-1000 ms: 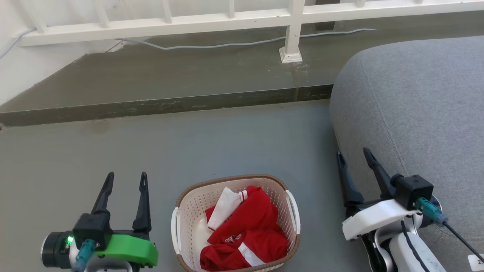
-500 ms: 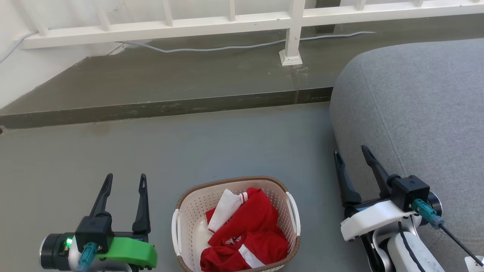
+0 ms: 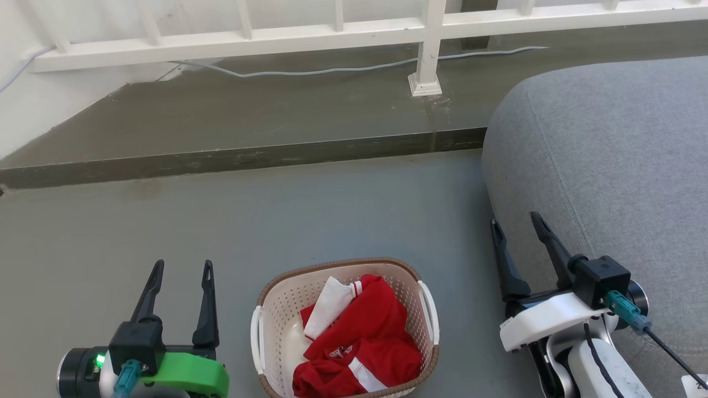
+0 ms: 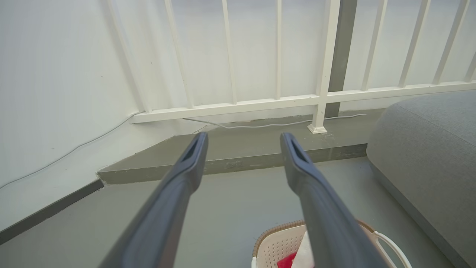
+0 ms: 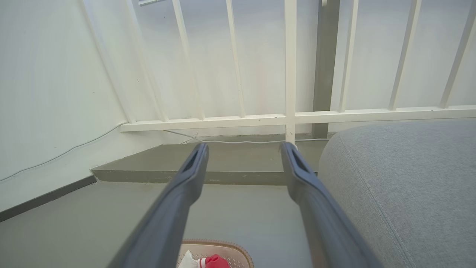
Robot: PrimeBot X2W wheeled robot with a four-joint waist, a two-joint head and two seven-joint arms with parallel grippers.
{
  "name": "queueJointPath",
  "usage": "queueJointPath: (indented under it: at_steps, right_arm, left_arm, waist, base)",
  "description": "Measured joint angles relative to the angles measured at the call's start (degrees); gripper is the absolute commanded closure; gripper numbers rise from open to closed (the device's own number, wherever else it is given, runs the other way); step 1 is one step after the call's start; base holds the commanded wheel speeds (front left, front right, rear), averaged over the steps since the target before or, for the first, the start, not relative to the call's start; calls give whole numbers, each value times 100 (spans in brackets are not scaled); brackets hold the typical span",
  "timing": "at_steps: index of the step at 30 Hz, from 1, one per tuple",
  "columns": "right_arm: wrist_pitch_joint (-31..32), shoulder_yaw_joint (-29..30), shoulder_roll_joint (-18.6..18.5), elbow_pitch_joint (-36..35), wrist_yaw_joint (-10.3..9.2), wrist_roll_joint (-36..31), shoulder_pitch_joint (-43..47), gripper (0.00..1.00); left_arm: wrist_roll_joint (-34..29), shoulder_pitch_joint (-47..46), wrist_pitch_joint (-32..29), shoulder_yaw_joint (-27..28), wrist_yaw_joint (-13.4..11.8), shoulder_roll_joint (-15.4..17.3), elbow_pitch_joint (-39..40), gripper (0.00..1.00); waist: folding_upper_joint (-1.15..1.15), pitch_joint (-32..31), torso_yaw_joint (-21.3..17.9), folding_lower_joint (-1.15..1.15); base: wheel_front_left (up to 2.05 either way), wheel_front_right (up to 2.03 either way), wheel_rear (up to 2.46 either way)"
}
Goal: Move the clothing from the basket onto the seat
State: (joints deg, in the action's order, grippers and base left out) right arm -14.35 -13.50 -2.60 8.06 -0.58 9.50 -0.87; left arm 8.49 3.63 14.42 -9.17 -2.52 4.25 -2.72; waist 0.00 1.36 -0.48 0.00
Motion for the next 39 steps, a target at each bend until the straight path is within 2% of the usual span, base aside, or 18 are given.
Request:
queueJointPath:
  at_steps: [16,24,39]
  right_arm:
    - [0,30,1,-114,46,29,-47,0]
    - [-7,280,2,-214,46,44,-399,0]
    - [-8,725,0,-567,-3,26,-1295,0]
  left_arm:
    - [-12,-5,0,40,52,-11,140,0]
    - [-68,-203,0,0,100,7,-98,0]
    - [-314,-1154,0,-40,209,70,-711,0]
  waist:
    - [0,455,-76,0]
    - [0,991,-108,0]
    - [0,2166,-256,0]
  base:
    - [0,0,0]
    - [0,0,0]
    - [0,0,0]
